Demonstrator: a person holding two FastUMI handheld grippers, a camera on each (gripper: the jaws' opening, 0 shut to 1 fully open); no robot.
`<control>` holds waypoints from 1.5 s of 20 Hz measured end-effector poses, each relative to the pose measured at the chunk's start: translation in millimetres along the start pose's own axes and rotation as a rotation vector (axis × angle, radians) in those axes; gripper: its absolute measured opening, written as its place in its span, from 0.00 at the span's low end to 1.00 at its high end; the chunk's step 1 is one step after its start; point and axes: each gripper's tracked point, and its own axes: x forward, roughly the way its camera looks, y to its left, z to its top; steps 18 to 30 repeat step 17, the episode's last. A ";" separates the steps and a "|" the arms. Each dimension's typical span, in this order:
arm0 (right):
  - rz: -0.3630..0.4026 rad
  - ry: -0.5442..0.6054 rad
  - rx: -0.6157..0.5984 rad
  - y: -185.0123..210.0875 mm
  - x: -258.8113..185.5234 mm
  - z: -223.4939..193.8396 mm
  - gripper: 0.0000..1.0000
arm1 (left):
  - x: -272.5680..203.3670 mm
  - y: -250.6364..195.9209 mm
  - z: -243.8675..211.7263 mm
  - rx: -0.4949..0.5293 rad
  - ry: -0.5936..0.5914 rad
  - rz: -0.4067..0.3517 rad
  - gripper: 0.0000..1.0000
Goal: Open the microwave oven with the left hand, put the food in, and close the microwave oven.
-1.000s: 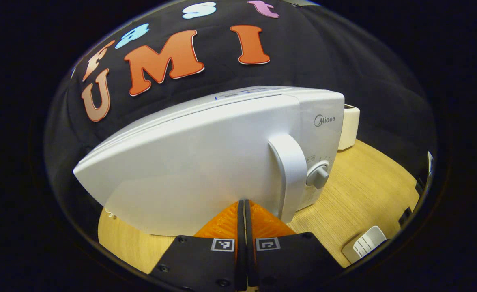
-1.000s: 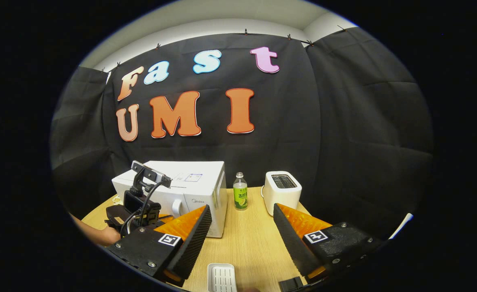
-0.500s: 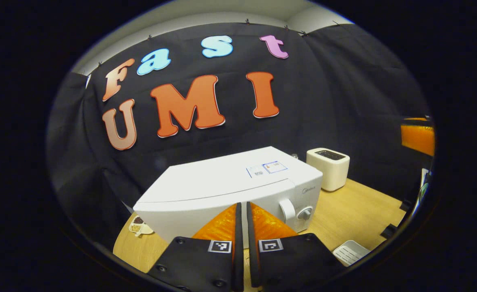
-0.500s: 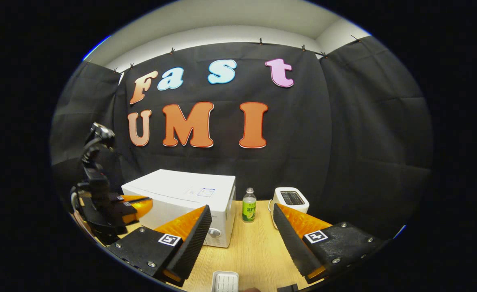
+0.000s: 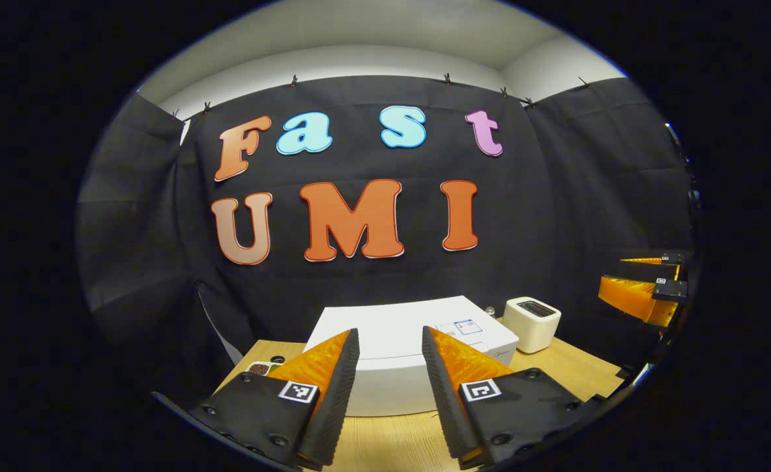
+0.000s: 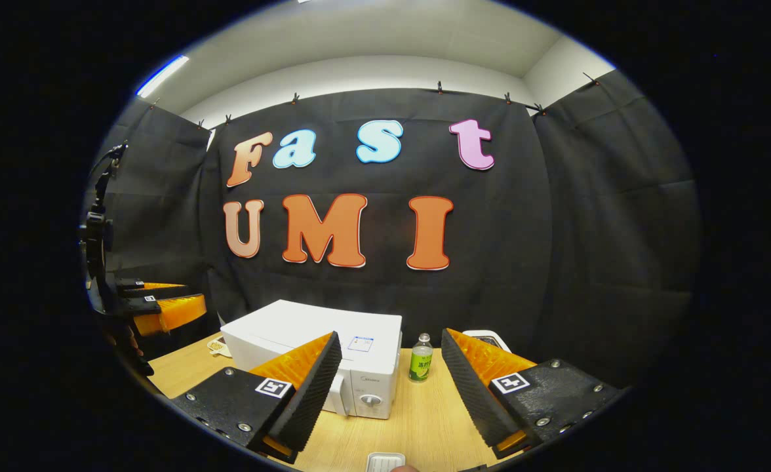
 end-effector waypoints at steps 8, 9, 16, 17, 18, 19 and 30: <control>0.037 -0.081 -0.029 31.3 -3.2 44.7 0.95 | -36.8 24.8 56.4 -0.005 -0.084 0.011 0.92; 0.040 -0.087 -0.028 32.7 -3.7 47.5 0.95 | -38.5 23.5 62.7 -0.008 -0.097 0.008 0.95; 0.055 -0.093 -0.020 43.1 -1.6 50.9 0.96 | -46.1 26.1 74.0 0.027 -0.133 0.018 0.93; 0.055 -0.090 -0.022 44.3 -1.6 50.1 0.96 | -45.3 26.2 70.9 0.031 -0.126 0.019 0.97; 0.055 -0.090 -0.022 44.3 -1.6 50.1 0.96 | -45.3 26.2 70.9 0.031 -0.126 0.019 0.97; 0.055 -0.090 -0.022 44.3 -1.6 50.1 0.96 | -45.3 26.2 70.9 0.031 -0.126 0.019 0.97; 0.055 -0.090 -0.022 44.3 -1.6 50.1 0.96 | -45.3 26.2 70.9 0.031 -0.126 0.019 0.97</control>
